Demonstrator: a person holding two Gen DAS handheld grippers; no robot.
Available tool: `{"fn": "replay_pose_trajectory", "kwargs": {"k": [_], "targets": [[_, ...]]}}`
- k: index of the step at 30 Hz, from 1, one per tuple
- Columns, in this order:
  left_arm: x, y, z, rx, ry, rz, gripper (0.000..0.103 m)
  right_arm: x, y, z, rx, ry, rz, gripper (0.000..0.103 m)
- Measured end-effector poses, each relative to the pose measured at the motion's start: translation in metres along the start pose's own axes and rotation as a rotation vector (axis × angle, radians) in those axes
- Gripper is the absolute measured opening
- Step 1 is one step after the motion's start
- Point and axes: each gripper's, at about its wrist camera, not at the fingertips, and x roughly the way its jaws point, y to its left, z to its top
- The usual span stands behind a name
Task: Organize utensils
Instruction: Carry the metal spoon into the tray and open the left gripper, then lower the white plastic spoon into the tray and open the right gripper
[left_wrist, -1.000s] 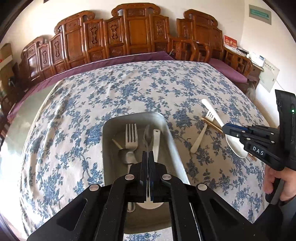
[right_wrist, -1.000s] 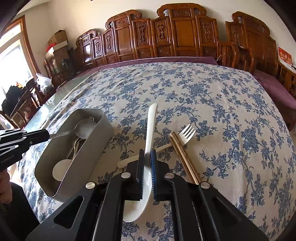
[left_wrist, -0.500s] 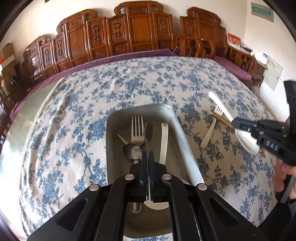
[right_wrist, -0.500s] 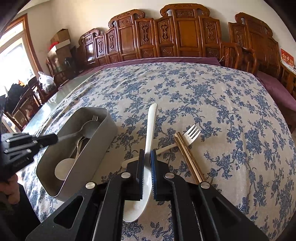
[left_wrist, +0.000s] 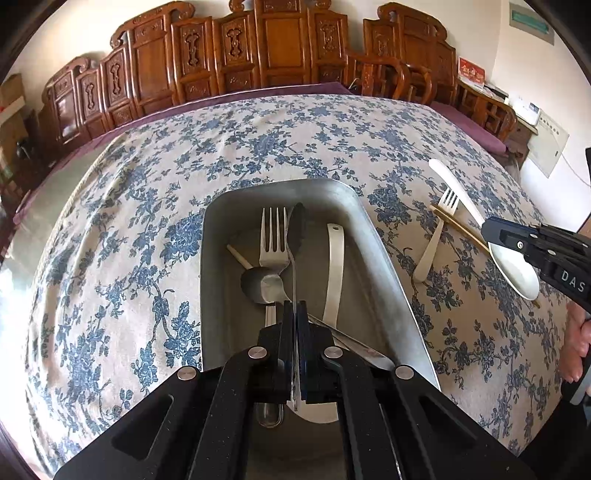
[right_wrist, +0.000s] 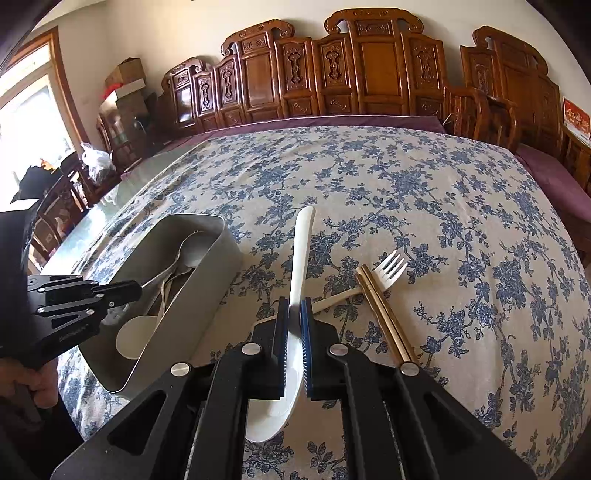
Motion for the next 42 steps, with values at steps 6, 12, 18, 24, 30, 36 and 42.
{"fn": "replay_pose_trajectory", "kwargs": {"k": [6,12,18,24,30,36,42], "targets": [[-0.002,0.003,-0.001,-0.006,-0.002,-0.017,0.001,0.000,0.004,0.000,-0.008,0.003,0.003,0.008],[-0.017,0.009,0.000,-0.009,-0.037,-0.014,0.006,-0.008,0.015,0.000,-0.017,-0.010,0.024,0.008],[-0.034,0.020,0.001,-0.003,-0.089,0.012,0.015,-0.011,0.038,0.000,-0.035,-0.015,0.057,0.008],[-0.039,0.035,0.001,-0.020,-0.106,0.029,0.018,-0.011,0.066,-0.002,-0.057,-0.013,0.099,0.008],[-0.041,0.052,0.004,-0.047,-0.121,0.061,0.047,-0.005,0.090,0.002,-0.064,-0.005,0.142,0.008],[-0.045,0.074,0.007,-0.097,-0.148,0.082,0.077,0.004,0.106,0.014,-0.052,-0.008,0.145,0.008],[-0.043,0.091,0.005,-0.138,-0.144,0.127,0.084,0.022,0.120,0.025,-0.024,-0.001,0.156,0.008]]}}
